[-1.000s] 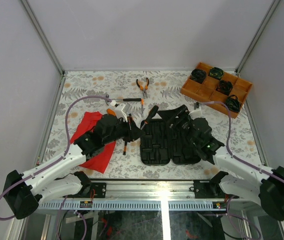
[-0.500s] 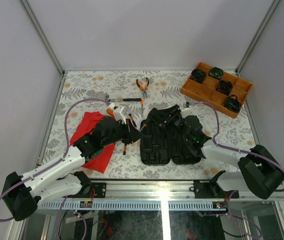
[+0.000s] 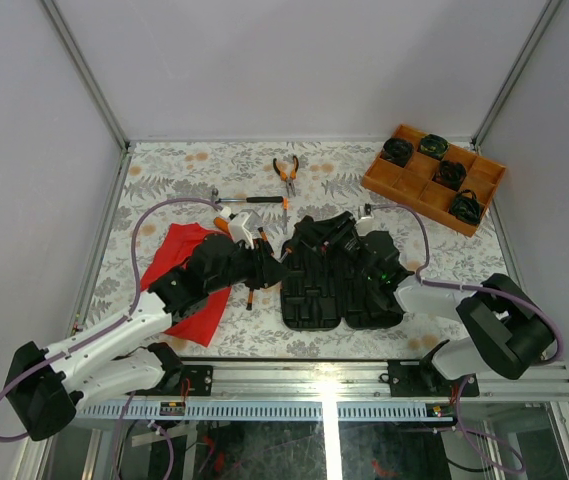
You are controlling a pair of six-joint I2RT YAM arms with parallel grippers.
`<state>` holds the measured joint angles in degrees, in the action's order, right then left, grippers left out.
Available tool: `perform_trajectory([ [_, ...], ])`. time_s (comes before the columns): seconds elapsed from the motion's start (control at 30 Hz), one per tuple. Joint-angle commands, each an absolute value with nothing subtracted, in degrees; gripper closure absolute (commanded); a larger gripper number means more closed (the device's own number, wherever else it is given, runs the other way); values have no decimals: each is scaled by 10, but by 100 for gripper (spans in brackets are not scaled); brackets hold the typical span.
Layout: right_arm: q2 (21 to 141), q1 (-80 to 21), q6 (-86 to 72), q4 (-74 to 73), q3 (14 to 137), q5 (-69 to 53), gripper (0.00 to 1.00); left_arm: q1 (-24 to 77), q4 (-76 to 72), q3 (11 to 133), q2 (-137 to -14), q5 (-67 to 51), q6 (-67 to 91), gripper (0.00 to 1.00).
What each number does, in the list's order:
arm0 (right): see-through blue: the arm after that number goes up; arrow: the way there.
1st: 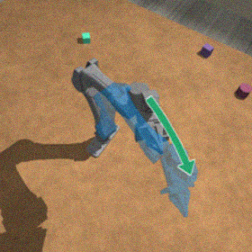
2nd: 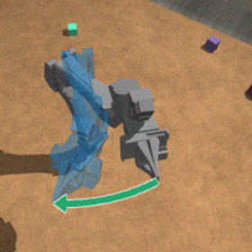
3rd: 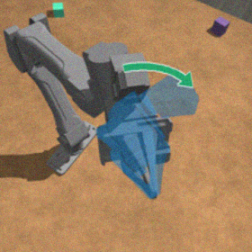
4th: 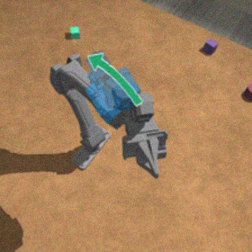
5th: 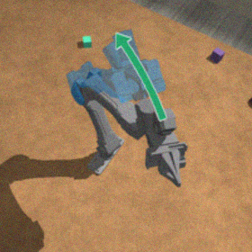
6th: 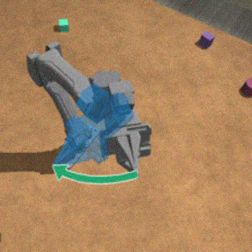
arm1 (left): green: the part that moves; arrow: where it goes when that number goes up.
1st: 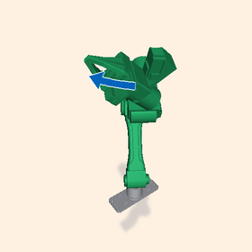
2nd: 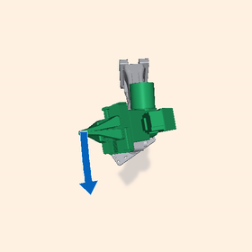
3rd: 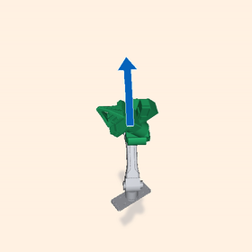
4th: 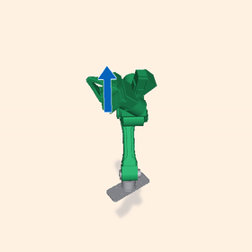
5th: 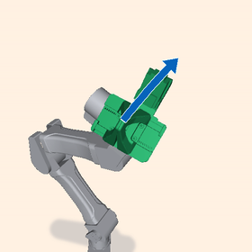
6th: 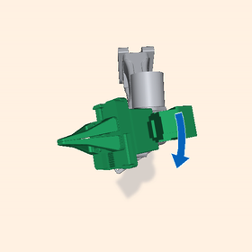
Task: Sort the tools into containers
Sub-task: Pick up the screwdriver from the center of the board, then place the screwdriver in the storage box.
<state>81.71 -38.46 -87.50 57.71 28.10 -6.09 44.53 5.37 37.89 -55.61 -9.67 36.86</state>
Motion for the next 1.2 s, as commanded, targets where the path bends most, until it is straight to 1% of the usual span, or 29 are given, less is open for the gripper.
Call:
perform_trajectory([
  [0.0, 791, -388, -868, 629, 279, -65, 100, 447, 35, 396, -549, -82, 371, 68],
  [0.1, 767, -388, -848, 594, 272, -55, 100, 447, 50, 398, -537, -62, 367, 53],
  [0.17, 743, -388, -824, 559, 266, -40, 100, 446, 62, 402, -534, -52, 363, 48],
  [0.37, 638, -388, -729, 372, 271, 19, 100, 444, 131, 432, -540, 9, 363, 46],
  [0.5, 581, -388, -632, 198, 308, 59, 100, 428, 149, 433, -557, 14, 363, 43],
  [0.6, 568, -388, -550, 45, 360, 90, 100, 422, 169, 446, -581, 19, 359, 43],
  [0.7, 566, -388, -481, -45, 393, 109, 100, 422, 180, 451, -594, 44, 357, 40],
  [0.73, 564, -388, -462, -64, 399, 112, 100, 422, 184, 452, -596, 53, 356, 39],
  [0.8, 563, -388, -424, -92, 409, 110, 100, 422, 185, 452, -601, 61, 354, 33],
  [0.87, 567, -388, -400, -124, 423, 114, 100, 422, 187, 454, -609, 63, 352, 31],
  [0.97, 574, -388, -374, -145, 432, 120, 100, 422, 196, 453, -620, 75, 359, 31],
  [1.07, 570, -388, -353, -139, 425, 125, 97, 422, 192, 439, -618, 81, 369, 33],
  [1.17, 553, -388, -361, -124, 410, 136, 98, 422, 178, 416, -610, 77, 382, 34],
])
